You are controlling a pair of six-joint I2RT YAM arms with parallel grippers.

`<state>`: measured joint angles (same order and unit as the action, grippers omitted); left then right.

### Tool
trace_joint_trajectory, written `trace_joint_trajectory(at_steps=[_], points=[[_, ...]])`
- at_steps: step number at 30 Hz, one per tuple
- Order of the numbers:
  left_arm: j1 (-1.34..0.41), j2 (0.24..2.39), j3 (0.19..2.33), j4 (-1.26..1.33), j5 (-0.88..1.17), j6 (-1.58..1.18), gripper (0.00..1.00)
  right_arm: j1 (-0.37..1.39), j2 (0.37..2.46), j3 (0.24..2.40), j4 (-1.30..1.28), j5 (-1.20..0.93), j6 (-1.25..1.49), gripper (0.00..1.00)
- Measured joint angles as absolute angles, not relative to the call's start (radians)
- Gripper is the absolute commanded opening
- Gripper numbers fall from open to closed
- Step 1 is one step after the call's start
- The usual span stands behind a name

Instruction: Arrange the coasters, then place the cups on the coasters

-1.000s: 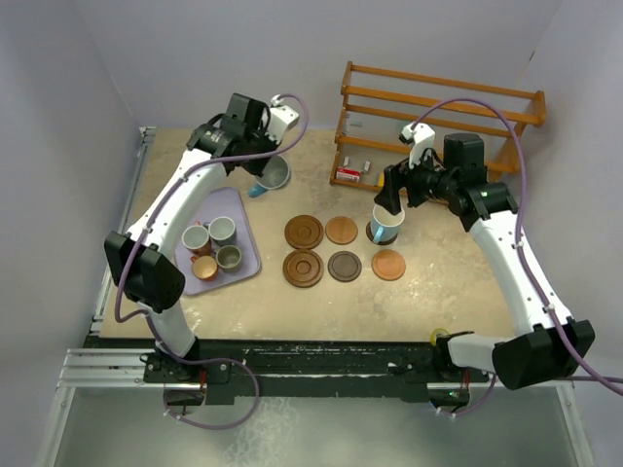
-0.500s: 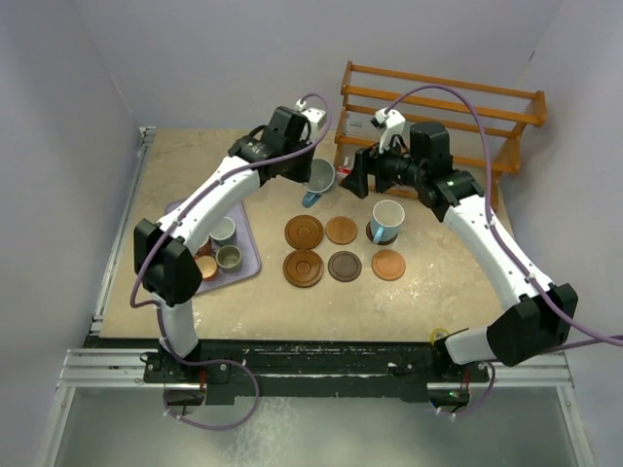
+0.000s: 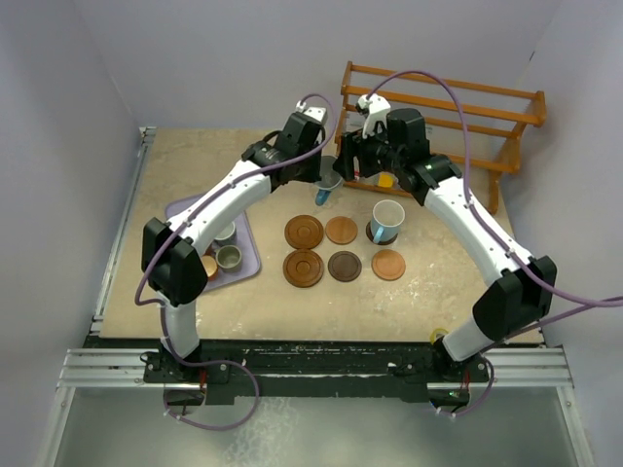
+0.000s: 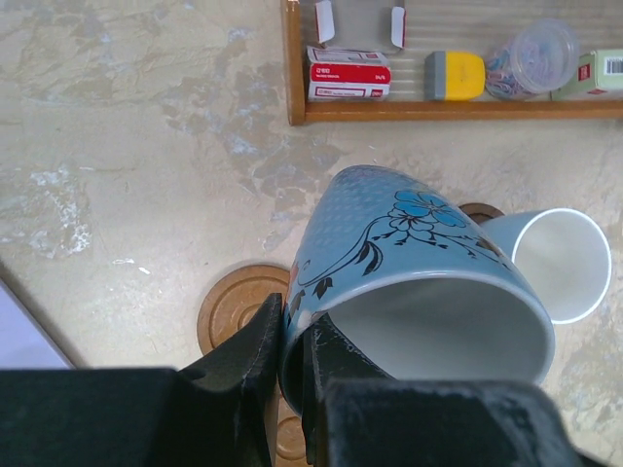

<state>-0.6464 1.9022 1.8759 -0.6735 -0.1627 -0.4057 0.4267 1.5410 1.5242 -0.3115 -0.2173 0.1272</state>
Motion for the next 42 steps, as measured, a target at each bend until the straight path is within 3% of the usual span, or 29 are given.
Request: trace_joint_trajectory(at_steps=[14,25,30,34,37,42], points=[[-0.698,1.902,1.889,-0.676,-0.303,-0.48,0.03,0.459,1.644,1.588,-0.362,-0.074,0.133,0.46],[-0.71,1.902,1.889,-0.675,-0.334,-0.48,0.03,0.478,1.698,1.642,-0.398,-0.017,0.131,0.38],[-0.711,1.902,1.889,-0.67,-0.341,-0.479,0.03,0.482,1.713,1.653,-0.416,-0.01,0.128,0.26],[-0.715,1.902,1.884,-0.65,-0.345,-0.476,0.03,0.485,1.72,1.655,-0.428,0.023,0.12,0.09],[-0.722,1.898,1.869,-0.621,-0.344,-0.466,0.07,0.487,1.729,1.657,-0.441,0.054,0.119,0.0],[-0.723,1.875,1.827,-0.583,-0.314,-0.443,0.16,0.493,1.734,1.657,-0.469,0.076,0.124,0.0]])
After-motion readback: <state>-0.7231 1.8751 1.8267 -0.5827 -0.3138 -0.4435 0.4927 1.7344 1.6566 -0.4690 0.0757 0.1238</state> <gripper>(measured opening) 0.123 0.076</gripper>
